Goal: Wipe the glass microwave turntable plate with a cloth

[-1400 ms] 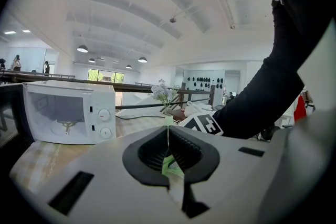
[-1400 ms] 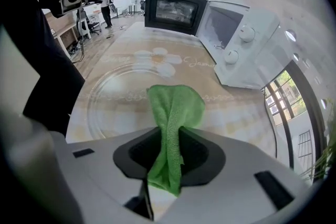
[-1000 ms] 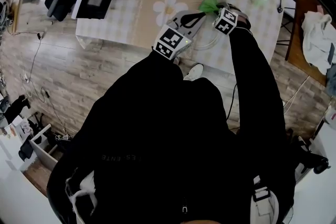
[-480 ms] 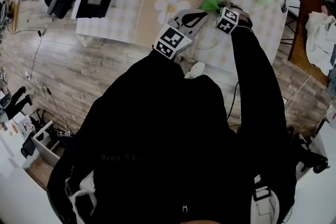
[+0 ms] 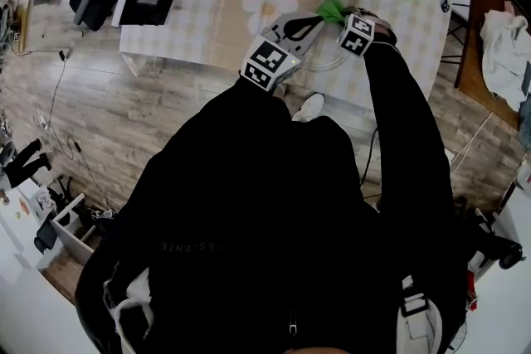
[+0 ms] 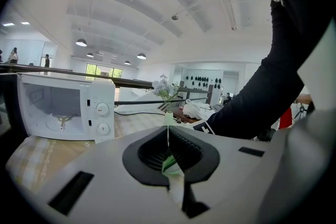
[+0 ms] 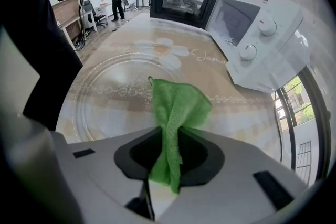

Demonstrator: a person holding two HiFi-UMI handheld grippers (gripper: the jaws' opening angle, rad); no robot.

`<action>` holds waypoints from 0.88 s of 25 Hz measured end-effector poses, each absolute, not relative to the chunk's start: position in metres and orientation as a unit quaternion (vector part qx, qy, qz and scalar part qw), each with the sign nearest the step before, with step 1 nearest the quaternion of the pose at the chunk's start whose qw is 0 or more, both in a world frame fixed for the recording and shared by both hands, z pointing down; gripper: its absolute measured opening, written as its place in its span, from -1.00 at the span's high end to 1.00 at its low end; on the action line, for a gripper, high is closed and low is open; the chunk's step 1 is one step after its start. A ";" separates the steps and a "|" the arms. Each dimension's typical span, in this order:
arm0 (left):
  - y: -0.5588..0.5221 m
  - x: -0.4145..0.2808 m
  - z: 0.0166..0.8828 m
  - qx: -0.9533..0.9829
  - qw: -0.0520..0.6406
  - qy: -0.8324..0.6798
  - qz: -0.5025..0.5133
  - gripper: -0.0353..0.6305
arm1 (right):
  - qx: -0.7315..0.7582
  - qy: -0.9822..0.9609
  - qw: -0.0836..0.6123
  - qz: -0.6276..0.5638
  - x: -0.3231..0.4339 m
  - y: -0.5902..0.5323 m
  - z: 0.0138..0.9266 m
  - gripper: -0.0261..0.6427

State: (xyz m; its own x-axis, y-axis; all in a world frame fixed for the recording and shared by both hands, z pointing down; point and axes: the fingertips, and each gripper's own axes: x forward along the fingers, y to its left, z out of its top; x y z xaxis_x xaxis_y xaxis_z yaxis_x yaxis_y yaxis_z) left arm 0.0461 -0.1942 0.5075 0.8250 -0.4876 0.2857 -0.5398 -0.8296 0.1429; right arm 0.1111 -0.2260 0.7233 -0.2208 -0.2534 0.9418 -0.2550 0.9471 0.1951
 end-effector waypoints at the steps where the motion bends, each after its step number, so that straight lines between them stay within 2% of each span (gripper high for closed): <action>1: -0.192 0.046 0.508 0.949 0.109 -0.270 0.119 0.83 | 0.161 -0.782 0.602 0.003 0.110 -0.222 0.724 0.62; 22: -0.138 0.056 0.517 0.948 0.108 -0.271 0.128 0.83 | 0.123 -0.797 0.591 0.010 0.087 -0.125 0.725 0.62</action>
State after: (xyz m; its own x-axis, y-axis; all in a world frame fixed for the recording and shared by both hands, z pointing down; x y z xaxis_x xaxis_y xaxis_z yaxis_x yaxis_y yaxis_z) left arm 0.0557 -0.1377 0.5171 0.8204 -0.4865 0.3005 -0.5417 -0.8295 0.1360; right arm 0.0866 -0.1252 0.7249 -0.2719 -0.1839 0.9446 -0.2069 0.9698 0.1292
